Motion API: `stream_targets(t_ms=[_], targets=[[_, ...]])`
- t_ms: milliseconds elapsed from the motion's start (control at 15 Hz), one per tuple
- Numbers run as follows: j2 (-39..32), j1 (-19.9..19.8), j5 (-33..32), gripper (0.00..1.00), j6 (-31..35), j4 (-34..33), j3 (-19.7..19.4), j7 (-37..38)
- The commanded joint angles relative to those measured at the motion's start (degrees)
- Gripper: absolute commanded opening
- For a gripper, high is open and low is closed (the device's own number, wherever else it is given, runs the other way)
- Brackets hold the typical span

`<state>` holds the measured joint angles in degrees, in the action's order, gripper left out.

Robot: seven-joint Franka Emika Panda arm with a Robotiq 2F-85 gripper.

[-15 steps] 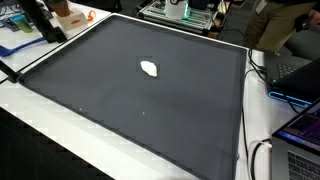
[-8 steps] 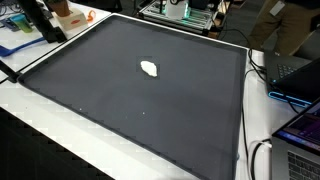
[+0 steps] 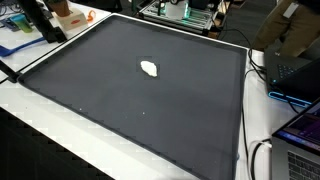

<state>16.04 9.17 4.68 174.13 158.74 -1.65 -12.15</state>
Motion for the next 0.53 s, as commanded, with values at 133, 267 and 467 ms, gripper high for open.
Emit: stream_targets(t_ms=[133,267,467], targets=[[-9.4,10.6,10.0,1.00,15.3,0.0,-6.9,0.7],[-10.7,17.0,10.8,1.00,14.8,-0.1,-10.4,2.7],[-12.9,22.9,10.7,1.00,13.7,-0.4,-13.4,4.4]])
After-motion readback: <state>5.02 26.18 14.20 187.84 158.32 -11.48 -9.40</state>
